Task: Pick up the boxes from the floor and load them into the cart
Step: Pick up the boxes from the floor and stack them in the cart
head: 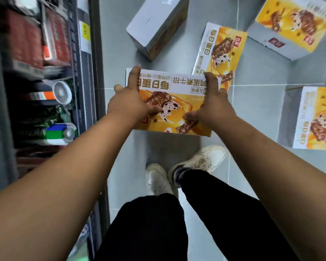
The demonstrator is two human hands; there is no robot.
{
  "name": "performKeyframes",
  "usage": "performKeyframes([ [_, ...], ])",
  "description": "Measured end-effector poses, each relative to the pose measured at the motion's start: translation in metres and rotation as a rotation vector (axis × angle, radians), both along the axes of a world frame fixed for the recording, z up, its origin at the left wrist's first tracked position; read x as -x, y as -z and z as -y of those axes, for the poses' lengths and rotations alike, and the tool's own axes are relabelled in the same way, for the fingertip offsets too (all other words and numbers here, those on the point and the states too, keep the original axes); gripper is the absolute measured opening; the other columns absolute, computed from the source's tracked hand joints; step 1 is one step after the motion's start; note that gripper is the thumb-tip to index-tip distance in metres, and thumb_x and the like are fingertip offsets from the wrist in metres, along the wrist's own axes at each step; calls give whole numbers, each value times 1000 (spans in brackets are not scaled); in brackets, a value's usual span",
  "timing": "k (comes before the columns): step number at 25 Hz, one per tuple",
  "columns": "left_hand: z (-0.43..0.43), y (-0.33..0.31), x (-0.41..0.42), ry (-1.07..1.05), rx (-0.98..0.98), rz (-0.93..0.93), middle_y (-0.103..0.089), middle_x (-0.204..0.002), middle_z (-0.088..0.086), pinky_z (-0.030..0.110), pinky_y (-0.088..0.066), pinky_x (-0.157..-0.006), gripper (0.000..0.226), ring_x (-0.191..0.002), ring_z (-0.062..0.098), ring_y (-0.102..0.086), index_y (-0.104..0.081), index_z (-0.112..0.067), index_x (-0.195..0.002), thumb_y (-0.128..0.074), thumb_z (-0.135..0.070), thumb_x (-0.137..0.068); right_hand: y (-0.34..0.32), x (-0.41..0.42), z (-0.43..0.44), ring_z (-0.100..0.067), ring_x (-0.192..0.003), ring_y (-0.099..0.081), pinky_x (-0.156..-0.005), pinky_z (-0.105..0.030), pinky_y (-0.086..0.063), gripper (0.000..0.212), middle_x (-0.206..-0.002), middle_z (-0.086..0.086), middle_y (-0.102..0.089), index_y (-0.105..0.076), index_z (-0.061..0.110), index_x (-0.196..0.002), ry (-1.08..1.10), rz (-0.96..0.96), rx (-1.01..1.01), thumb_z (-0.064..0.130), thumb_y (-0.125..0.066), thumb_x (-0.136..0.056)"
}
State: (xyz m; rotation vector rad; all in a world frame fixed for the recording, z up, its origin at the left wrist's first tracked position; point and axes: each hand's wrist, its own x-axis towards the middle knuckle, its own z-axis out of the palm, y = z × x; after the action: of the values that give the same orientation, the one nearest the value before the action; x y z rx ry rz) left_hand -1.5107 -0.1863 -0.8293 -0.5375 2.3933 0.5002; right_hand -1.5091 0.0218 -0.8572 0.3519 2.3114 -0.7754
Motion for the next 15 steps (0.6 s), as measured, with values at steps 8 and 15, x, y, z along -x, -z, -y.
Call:
performKeyframes([
  [8,-77,-287,12,217,-52,-156,-42,-125,17,45,-47,-90,116,-99,40,-60,-5,-50,-144,-83,-60,-58,-295,-30,-77,-37,-108,-56,-84,-34,-44,119,-134,-19,-39,-11,43,-146,230,-164,-53,37,-91,-57],
  [15,-163,-491,-18,449,-148,-406,-42,-125,16,42,-45,-89,111,-104,40,-58,-2,-46,-148,-77,-60,-67,-524,-89,-153,-38,-113,-54,-88,-39,-44,121,-126,-23,-48,-14,39,-146,393,-379,-191,40,-92,-53],
])
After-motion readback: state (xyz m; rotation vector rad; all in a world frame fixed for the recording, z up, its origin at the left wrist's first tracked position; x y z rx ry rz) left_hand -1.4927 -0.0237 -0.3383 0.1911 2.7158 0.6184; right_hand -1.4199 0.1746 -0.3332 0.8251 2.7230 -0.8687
